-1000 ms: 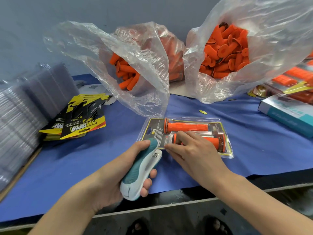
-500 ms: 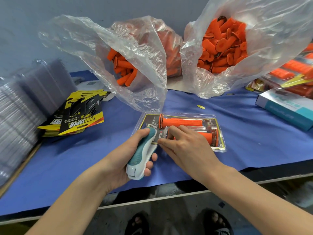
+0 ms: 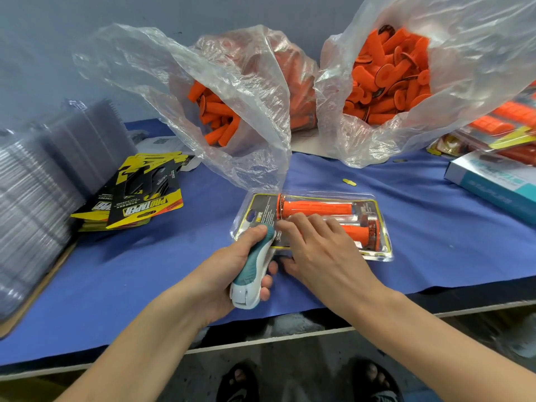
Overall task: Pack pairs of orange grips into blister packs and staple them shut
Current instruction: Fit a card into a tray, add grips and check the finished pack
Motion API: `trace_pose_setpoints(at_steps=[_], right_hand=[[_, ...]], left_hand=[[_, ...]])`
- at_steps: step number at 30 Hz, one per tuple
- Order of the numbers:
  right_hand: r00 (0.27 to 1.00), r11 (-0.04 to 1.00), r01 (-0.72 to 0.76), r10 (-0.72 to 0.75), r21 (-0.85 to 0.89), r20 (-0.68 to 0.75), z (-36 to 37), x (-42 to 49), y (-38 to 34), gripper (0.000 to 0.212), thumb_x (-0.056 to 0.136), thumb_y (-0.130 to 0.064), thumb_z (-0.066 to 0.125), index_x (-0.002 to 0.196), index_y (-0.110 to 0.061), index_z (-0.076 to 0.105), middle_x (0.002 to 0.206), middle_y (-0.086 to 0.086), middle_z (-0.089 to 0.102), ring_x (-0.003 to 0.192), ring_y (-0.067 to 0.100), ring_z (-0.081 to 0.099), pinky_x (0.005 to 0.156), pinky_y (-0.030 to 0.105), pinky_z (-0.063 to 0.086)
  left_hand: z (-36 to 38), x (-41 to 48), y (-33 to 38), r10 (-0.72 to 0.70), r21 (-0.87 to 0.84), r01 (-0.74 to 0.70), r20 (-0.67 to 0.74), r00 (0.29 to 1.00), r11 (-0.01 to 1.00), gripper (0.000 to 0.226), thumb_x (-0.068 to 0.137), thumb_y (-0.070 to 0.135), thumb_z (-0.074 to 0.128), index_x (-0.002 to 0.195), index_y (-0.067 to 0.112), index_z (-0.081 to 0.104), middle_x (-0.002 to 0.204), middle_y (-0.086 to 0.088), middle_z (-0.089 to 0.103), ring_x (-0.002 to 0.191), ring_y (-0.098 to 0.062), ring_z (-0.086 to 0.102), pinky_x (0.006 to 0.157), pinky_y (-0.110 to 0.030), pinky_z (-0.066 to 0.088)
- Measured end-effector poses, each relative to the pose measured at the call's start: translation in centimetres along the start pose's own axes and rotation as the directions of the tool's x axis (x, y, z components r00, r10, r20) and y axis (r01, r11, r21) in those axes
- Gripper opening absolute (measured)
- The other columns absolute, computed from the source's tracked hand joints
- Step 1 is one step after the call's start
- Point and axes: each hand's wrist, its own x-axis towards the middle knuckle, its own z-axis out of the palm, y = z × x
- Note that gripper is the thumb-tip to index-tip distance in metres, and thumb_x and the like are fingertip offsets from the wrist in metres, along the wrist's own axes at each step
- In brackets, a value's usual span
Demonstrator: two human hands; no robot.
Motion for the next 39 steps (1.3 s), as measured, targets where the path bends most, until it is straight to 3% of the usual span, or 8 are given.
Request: trace_pose_setpoints(at_steps=[2,8,15,21,28,31,34,39], right_hand=[[0.999,0.998,0.027,-0.026,-0.061,0.024,0.2,0.1,-0.1,0.045,0.085,-0.023,0.065,0.128,-0.013,0.058,0.115,0.004,0.062,0.093,0.027,0.06,0.073,0.041,0.05],[0.995,0.994,0.094,-0.095,-0.051,-0.009,0.4,0.9,-0.2,0.038,0.094,-0.016,0.042,0.126,-0.008,0.059,0.124,0.008,0.061,0.101,0.028,0.062,0.082,0.043,0.051],[0.988,0.988,0.152,-0.153,-0.037,-0.015,1.0,0.8,0.3,0.02,0.093,-0.012,0.05,0.105,-0.014,0.065,0.096,0.002,0.065,0.087,0.024,0.063,0.079,0.039,0.049],[0.987,0.986,0.161,-0.162,-0.051,-0.021,1.1,0.8,0.7,0.016,0.094,-0.013,0.052,0.101,-0.015,0.066,0.092,0.001,0.063,0.085,0.024,0.063,0.08,0.039,0.049],[0.994,0.993,0.106,-0.106,-0.049,-0.007,1.0,0.7,0.9,0.041,0.094,-0.015,0.051,0.134,-0.006,0.055,0.1,0.002,0.064,0.095,0.025,0.063,0.083,0.04,0.05],[0.996,0.996,0.087,-0.088,-0.027,-0.009,1.1,0.5,1.1,0.038,0.09,-0.021,0.065,0.127,-0.013,0.061,0.095,-0.001,0.064,0.096,0.023,0.063,0.083,0.038,0.05],[0.994,0.994,0.105,-0.105,-0.03,-0.023,1.2,0.4,1.2,0.004,0.093,-0.019,0.064,0.097,-0.021,0.065,0.091,-0.003,0.064,0.096,0.024,0.063,0.08,0.038,0.048],[0.989,0.991,0.121,-0.125,-0.057,-0.08,1.5,0.3,1.1,0.011,0.094,-0.016,0.06,0.083,-0.02,0.061,0.087,-0.002,0.065,0.091,0.026,0.063,0.077,0.039,0.048]], left_hand=[[0.2,0.0,-0.1,-0.001,-0.017,0.001,0.006,1.0,1.0,0.043,0.093,0.051,0.056,0.094,0.009,0.062,0.07,-0.011,0.054,0.049,-0.019,0.05,0.043,-0.026,0.047],[0.7,0.0,-0.3,0.002,-0.035,-0.001,0.04,0.999,0.999,0.044,0.093,0.053,0.055,0.08,0.011,0.064,0.069,-0.009,0.054,0.05,-0.018,0.051,0.044,-0.026,0.047],[0.9,0.4,-0.9,-0.017,-0.033,0.017,-0.005,1.0,0.999,0.041,0.095,0.047,0.056,0.087,0.007,0.059,0.067,-0.009,0.053,0.048,-0.02,0.05,0.042,-0.026,0.046],[1.2,0.6,-0.9,0.003,-0.022,-0.004,-0.017,1.0,1.0,0.041,0.095,0.047,0.056,0.088,0.006,0.059,0.066,-0.009,0.055,0.048,-0.02,0.052,0.043,-0.027,0.047],[1.0,-0.4,0.1,-0.076,-0.112,0.084,0.073,0.994,0.99,0.046,0.09,0.058,0.058,0.087,0.012,0.063,0.072,-0.011,0.053,0.052,-0.019,0.05,0.046,-0.027,0.048],[-1.1,-2.0,0.8,-0.154,0.004,0.155,0.112,0.982,0.988,0.048,0.084,0.06,0.063,0.095,0.013,0.063,0.075,-0.012,0.055,0.051,-0.019,0.051,0.045,-0.026,0.047],[-4.6,-3.9,1.9,-0.151,0.234,0.122,0.111,0.982,0.965,0.058,0.072,0.065,0.073,0.096,0.012,0.067,0.076,-0.011,0.058,0.05,-0.019,0.052,0.044,-0.027,0.047],[-9.3,-3.9,3.3,0.043,0.425,0.039,-0.181,0.982,0.905,0.074,0.064,0.072,0.074,0.093,0.004,0.063,0.073,-0.014,0.063,0.05,-0.026,0.056,0.047,-0.032,0.05]])
